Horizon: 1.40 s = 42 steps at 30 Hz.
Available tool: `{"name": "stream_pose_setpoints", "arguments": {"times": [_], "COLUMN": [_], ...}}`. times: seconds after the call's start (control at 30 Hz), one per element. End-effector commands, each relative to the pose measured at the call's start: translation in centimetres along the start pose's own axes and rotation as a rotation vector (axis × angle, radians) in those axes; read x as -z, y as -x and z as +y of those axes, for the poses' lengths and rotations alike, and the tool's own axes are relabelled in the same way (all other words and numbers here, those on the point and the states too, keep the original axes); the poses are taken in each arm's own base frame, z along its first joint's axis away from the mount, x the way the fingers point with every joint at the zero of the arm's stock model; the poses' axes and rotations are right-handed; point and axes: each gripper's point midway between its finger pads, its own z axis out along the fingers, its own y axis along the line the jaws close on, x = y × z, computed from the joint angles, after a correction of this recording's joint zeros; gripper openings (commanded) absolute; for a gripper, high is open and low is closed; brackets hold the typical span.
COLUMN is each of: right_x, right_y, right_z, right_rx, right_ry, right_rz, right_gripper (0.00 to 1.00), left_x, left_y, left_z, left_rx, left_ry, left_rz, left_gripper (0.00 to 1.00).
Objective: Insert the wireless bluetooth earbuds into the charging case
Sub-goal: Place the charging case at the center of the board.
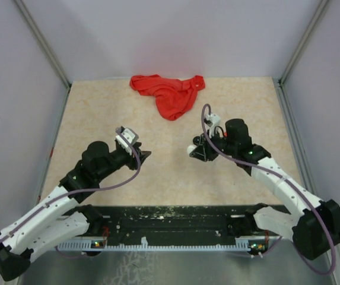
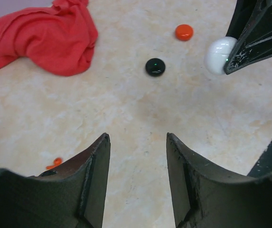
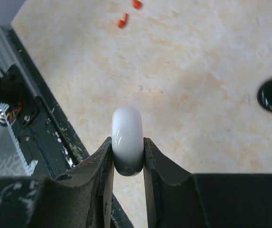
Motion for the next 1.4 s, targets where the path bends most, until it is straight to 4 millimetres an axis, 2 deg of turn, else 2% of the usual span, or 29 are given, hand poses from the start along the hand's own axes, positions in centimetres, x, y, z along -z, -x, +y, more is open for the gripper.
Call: {"name": "stream_pose_setpoints", "arguments": {"times": [0.0,0.1,0.3,0.5,0.7,0.9,1.13,1.27,1.37], "right_x": [-0.4,-0.5,-1.5,-3.6,-5.6,-6.7,-5.8,-4.7,-3.4], "right_y": [-0.9,-2.1,-4.1,-6.3,-6.5,-7.6,-8.9,-9.1,-7.9], "right_z": [-4.3,-6.9,-11.8,-15.1,-17.1,-18.2,-18.8,-19.1,-19.3], "right_rx": [-0.231,-0.314,-0.487,-0.561,-0.607,-0.662,-0.685,-0.667,-0.618], "right_ry": [-0.14,-0.209,-0.305,-0.357,-0.355,-0.356,-0.403,-0.46,-0.512], "right_rz": [-0.014,0.0,-0.025,0.011,0.027,0.06,0.097,0.112,0.099], "right_gripper": [0.03,0.03,0.04,0.04,0.08,0.26,0.44,0.5,0.54], "left_x": [1.7,2.3,3.7,4.6,4.7,4.7,5.0,5.3,5.4], "left_y": [-0.3,-0.4,-0.6,-0.3,-0.3,-0.2,-0.3,-0.4,-0.4], "left_z": [3.4,4.5,6.3,6.8,7.8,8.4,9.0,9.2,9.4], "left_rx": [-0.076,-0.074,-0.055,-0.056,-0.003,0.033,0.047,0.049,0.056], "left_ry": [0.179,0.246,0.362,0.387,0.394,0.389,0.4,0.414,0.422], "left_rz": [0.036,0.031,0.011,-0.029,-0.045,-0.062,-0.069,-0.074,-0.072], "left_gripper": [0.55,0.56,0.67,0.71,0.75,0.8,0.84,0.85,0.9]}}
